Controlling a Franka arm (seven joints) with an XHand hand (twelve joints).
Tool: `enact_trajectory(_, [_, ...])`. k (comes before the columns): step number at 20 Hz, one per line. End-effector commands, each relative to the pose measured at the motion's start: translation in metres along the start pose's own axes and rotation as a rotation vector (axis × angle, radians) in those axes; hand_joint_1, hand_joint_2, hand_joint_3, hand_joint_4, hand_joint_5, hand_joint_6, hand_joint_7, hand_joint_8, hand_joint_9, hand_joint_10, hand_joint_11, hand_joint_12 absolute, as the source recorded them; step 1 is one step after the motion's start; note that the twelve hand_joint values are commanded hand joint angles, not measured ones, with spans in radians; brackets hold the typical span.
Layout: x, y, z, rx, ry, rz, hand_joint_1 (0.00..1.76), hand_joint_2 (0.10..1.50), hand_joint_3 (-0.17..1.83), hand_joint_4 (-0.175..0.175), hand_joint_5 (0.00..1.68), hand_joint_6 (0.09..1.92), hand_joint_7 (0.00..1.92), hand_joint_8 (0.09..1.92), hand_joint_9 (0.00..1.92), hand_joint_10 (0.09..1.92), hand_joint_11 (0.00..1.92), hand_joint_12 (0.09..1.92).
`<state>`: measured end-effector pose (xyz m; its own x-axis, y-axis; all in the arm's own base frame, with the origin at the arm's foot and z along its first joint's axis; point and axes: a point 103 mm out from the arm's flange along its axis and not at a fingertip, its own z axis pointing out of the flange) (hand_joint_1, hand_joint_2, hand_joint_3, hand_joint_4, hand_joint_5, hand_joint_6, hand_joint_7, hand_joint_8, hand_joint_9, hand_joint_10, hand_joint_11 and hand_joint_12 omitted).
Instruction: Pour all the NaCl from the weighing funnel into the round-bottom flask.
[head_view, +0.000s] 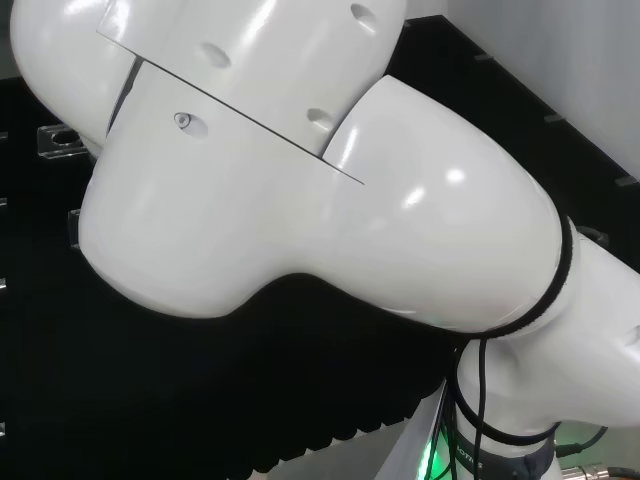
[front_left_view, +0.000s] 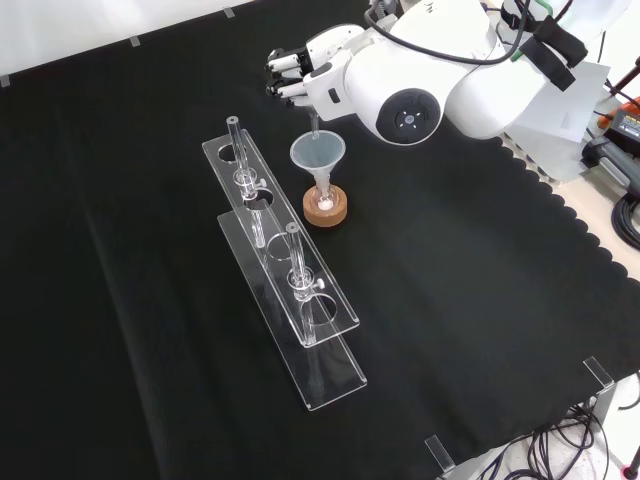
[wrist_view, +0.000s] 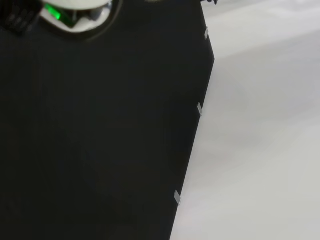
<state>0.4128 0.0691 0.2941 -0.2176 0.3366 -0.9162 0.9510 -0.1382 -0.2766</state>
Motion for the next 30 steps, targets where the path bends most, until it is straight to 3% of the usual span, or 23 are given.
enact_trajectory(1, [0.0,0.0,0.001,-0.003,0.021,-0.007,1.11,0.65,0.7,0.175,1.23,0.76,0.59,0.64,0.95,0.44,0.63,1.23])
enact_trajectory(5, [0.001,0.001,0.002,-0.011,0.049,-0.018,1.11,0.65,0.7,0.175,1.23,0.76,0.59,0.64,0.95,0.44,0.63,1.23])
enact_trajectory(12, [-0.006,0.002,0.005,-0.025,0.169,-0.048,1.11,0.65,0.7,0.175,1.23,0.76,0.59,0.64,0.95,0.44,0.63,1.23])
enact_trajectory(30, [-0.036,0.002,0.03,-0.068,0.592,-0.112,1.11,0.66,0.7,0.175,1.23,0.77,0.6,0.64,0.96,0.45,0.63,1.23])
